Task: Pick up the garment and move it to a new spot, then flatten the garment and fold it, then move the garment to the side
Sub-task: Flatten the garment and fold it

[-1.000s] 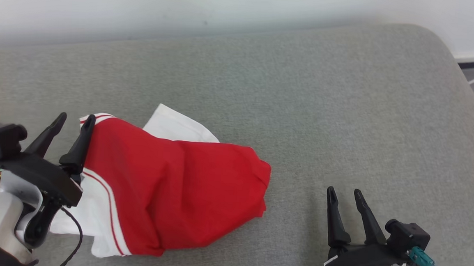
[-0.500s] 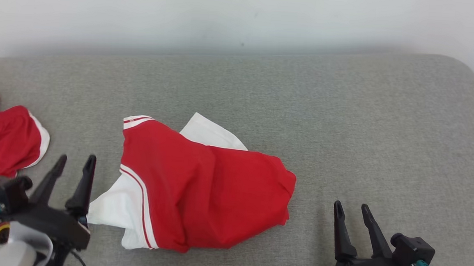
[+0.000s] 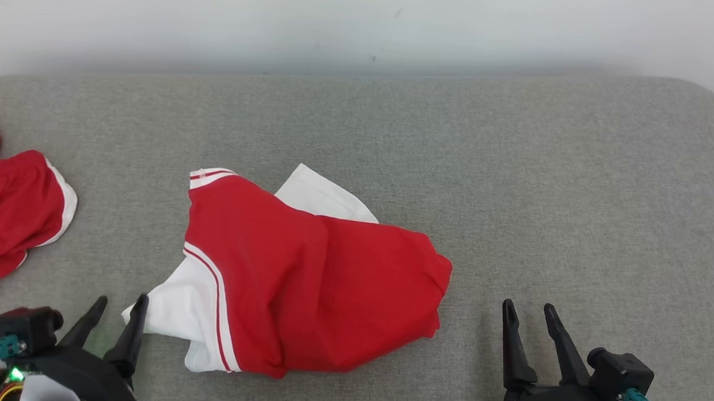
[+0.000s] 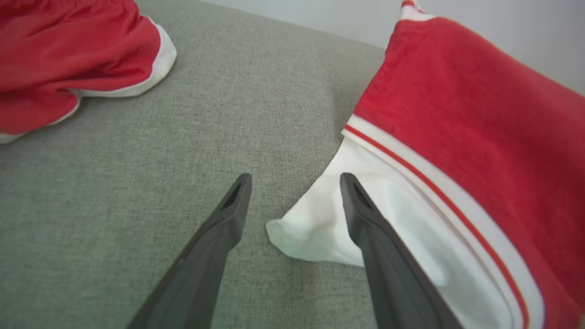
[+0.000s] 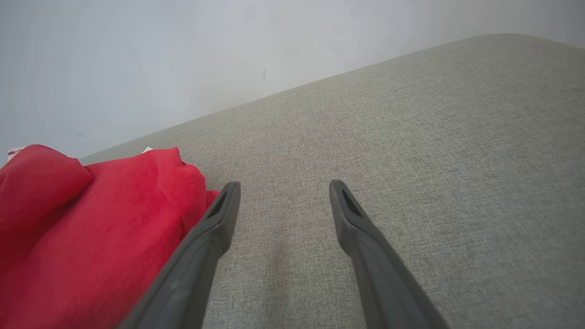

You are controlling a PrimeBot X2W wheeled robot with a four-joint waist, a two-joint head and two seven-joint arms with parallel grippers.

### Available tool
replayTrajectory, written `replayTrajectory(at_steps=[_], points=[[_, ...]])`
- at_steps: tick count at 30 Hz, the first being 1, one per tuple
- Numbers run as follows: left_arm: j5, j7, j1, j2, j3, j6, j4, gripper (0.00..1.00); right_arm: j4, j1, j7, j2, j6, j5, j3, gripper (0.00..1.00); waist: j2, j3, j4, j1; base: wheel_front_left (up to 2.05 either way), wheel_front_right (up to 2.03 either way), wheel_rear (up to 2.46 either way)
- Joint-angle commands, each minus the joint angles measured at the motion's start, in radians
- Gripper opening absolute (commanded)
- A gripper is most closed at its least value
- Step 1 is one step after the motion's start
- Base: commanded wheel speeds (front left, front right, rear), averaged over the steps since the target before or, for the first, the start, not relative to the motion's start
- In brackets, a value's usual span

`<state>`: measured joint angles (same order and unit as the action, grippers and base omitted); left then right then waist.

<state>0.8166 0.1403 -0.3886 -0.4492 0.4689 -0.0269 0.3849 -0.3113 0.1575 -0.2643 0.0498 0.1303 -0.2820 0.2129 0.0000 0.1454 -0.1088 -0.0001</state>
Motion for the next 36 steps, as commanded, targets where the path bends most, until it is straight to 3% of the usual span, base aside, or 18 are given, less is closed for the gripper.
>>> replayTrajectory(at_steps=[1,8,10,13,20,27,33,36], points=[[-0.016,-0.008,0.000,-0.010,0.014,0.009,0.028,1.00,0.000,0.011,-0.002,0.000,0.001,-0.001,0.005,1.00,0.0000,0.009,-0.011,0.0001,0.00,0.00,0.00],[-0.010,-0.006,-0.018,0.005,0.029,0.033,0.108,1.00,0.001,0.002,-0.002,0.000,0.001,-0.009,0.011,1.00,0.0000,0.020,-0.027,0.0001,0.00,0.00,0.00],[-0.001,-0.005,-0.022,0.016,0.033,0.049,0.126,0.00,-0.001,0.000,-0.003,0.000,0.001,-0.008,0.009,1.00,0.0000,0.019,-0.028,0.0001,0.00,0.00,0.00],[-0.004,0.009,-0.025,0.028,0.038,0.055,0.134,0.00,-0.004,-0.007,-0.002,0.000,0.001,-0.006,0.001,1.00,0.0000,0.010,-0.023,0.0001,0.00,0.00,0.00],[-0.019,0.033,0.032,0.036,0.047,0.015,0.071,0.00,-0.012,-0.034,-0.002,0.000,0.001,0.001,-0.013,1.00,0.0000,-0.042,0.016,0.0001,0.00,0.00,0.00],[0.015,0.022,0.172,0.017,0.030,-0.070,-0.114,0.00,-0.013,-0.057,-0.003,0.000,0.001,0.001,-0.031,1.00,0.0000,-0.095,0.070,0.0001,0.00,0.00,0.00],[0.037,-0.005,0.312,-0.017,0.007,-0.174,-0.309,0.00,-0.012,-0.070,-0.001,0.000,0.001,0.005,-0.040,1.00,0.0000,-0.110,0.105,0.0001,0.00,0.00,0.00],[0.066,-0.006,0.370,-0.003,-0.009,-0.206,-0.385,0.00,-0.011,-0.075,0.001,0.000,0.001,0.008,-0.044,1.00,0.0000,-0.111,0.118,0.0001,0.00,0.00,0.00]])
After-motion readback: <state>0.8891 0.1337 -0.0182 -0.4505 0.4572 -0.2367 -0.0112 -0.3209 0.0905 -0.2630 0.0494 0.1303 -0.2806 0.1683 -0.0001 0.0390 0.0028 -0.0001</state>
